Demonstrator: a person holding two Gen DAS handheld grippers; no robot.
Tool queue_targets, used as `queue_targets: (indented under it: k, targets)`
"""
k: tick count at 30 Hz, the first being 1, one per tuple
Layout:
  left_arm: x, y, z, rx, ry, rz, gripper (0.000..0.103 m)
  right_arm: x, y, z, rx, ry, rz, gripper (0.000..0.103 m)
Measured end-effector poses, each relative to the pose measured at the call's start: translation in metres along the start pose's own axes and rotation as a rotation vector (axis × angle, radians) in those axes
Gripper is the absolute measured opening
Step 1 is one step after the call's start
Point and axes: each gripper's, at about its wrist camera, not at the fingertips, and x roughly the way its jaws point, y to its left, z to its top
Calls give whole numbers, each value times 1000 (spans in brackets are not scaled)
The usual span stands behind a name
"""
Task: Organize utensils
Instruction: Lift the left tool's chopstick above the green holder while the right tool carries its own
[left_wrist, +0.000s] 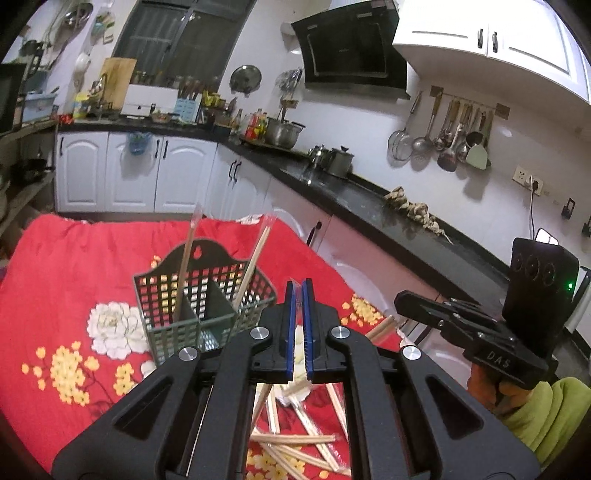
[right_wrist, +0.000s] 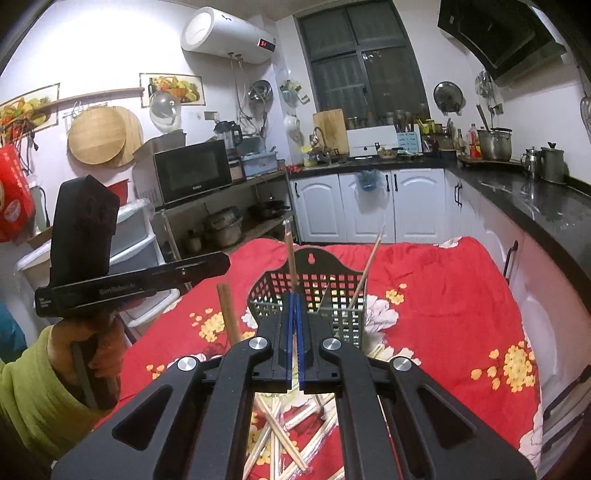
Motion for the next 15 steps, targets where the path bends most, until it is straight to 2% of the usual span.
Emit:
queue_targets:
  k: [15]
  targets:
    - [-7, -20, 51, 81, -94, 12, 1, -19, 0, 43, -29, -116, -20, 2]
